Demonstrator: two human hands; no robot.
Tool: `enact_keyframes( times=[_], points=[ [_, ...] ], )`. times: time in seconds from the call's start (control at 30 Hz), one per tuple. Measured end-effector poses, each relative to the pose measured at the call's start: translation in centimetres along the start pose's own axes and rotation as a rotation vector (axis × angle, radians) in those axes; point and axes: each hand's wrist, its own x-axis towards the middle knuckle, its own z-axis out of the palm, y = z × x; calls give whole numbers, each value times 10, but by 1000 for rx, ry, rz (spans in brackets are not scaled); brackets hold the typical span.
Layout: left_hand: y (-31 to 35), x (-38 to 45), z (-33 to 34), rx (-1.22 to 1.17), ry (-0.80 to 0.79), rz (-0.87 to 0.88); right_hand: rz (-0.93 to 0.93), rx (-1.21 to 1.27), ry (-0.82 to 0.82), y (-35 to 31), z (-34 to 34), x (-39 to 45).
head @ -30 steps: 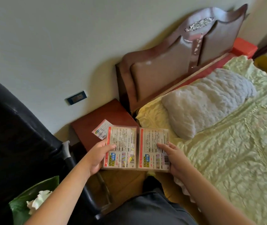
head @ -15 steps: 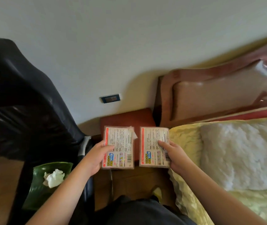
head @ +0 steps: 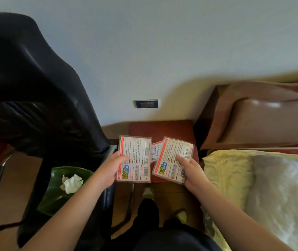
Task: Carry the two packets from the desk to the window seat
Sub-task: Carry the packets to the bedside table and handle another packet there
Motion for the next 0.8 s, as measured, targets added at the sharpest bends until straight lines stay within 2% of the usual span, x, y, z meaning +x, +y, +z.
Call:
enact_keyframes(
  times=[0.23, 0.5, 0.8],
  points=[
    [21, 60, -14, 93, -18, -58, 32, -12, 169, 20, 30, 55],
    [5, 121, -33, 26, 86, -123, 96, -3, 390, 49, 36, 135],
    [-16, 167, -39, 15, 111, -134, 177, 92, 502, 83, 50, 223]
  ],
)
